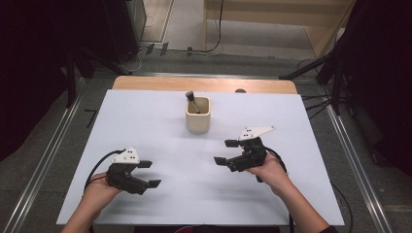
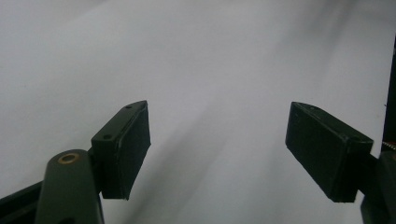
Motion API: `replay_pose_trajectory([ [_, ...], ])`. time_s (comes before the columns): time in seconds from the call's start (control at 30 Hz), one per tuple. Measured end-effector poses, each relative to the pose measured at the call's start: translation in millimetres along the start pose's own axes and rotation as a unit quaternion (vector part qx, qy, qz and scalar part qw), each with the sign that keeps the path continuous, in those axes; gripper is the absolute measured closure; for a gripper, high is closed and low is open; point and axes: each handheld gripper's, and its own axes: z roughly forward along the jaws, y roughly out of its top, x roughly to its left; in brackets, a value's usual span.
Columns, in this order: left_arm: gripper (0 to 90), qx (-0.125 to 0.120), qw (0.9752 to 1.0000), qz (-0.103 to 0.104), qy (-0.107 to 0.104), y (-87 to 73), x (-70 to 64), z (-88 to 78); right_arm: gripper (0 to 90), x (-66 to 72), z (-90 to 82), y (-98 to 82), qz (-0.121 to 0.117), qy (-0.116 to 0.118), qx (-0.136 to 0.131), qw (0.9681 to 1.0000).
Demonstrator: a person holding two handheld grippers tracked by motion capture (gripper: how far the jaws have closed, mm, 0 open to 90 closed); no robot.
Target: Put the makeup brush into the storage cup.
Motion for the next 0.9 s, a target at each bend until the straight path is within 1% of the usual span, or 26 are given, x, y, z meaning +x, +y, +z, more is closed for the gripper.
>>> replay_pose_trajectory([
  [0.17, 22.7, -0.001, 1.0000, 0.000, 0.001, -0.4, 0.9, -1.2, 19.2, -3.4, -12.0, -7.2, 0.010, -0.005, -0.008, 0.9999],
  [0.23, 22.7, -0.001, 1.0000, 0.000, 0.001, -0.3, 0.9, -1.3, 19.2, -4.3, -15.2, -10.6, 0.010, -0.010, -0.005, 0.9999],
  [0.27, 22.6, -0.001, 1.0000, 0.001, 0.001, -0.3, 0.9, -1.2, 19.3, -4.4, -17.1, -13.3, 0.014, -0.014, -0.002, 0.9998],
  [0.43, 22.6, -0.001, 1.0000, 0.001, 0.002, -0.2, 0.9, -1.3, 19.2, -4.8, -22.1, -22.4, 0.012, -0.016, 0.010, 0.9998],
  [0.47, 22.6, -0.001, 1.0000, 0.001, 0.002, -0.2, 0.9, -1.3, 19.2, -4.7, -23.5, -24.2, 0.007, -0.020, 0.011, 0.9997],
  [0.6, 22.7, -0.005, 1.0000, 0.004, 0.005, 0.3, 0.2, -2.2, 19.3, -4.4, -29.3, -29.4, 0.006, -0.037, 0.014, 0.9992],
  [0.67, 22.7, -0.006, 1.0000, 0.003, 0.004, 0.5, 0.1, -2.4, 19.3, -4.8, -31.8, -32.6, 0.012, -0.037, 0.012, 0.9992],
  [0.9, 22.7, -0.006, 1.0000, 0.002, 0.004, 0.0, 0.4, -2.2, 19.6, -4.6, -37.9, -41.8, 0.015, -0.038, 0.014, 0.9991],
])
